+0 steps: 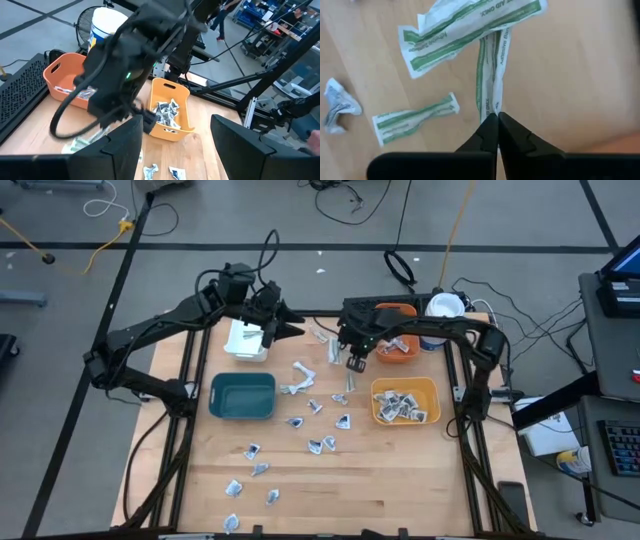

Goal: Pick & Place First Aid Supplies
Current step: Put the bandage into the white bin

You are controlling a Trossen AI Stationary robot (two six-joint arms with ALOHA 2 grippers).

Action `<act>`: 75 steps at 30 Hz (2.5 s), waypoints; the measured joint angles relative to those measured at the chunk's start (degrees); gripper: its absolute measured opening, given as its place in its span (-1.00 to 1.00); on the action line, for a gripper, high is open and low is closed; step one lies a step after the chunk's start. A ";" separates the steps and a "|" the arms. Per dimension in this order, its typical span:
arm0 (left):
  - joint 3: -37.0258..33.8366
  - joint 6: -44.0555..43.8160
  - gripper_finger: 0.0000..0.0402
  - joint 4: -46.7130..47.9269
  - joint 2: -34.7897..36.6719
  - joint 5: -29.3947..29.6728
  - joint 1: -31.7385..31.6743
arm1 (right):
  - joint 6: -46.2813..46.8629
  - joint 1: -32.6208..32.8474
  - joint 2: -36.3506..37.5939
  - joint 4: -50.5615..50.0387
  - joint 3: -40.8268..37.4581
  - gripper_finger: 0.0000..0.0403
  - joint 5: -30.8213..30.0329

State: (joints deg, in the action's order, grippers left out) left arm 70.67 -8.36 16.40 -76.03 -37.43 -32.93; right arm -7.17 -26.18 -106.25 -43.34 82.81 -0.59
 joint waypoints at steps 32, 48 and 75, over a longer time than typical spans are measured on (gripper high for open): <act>-0.02 8.31 0.19 -1.75 -0.02 7.19 0.10 | 3.23 3.26 16.59 24.29 0.06 -1.00 7.06; -0.02 7.96 0.19 -5.86 -0.04 13.47 3.24 | 6.47 6.64 17.78 32.58 0.00 -1.00 11.37; -0.02 6.74 -0.99 2.31 -0.04 31.90 4.56 | 4.60 7.04 17.99 31.38 0.00 -0.57 9.75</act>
State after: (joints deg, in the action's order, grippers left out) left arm 70.65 -1.62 18.72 -76.07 -5.53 -28.37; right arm -2.57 -19.14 -88.26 -11.96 82.81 9.17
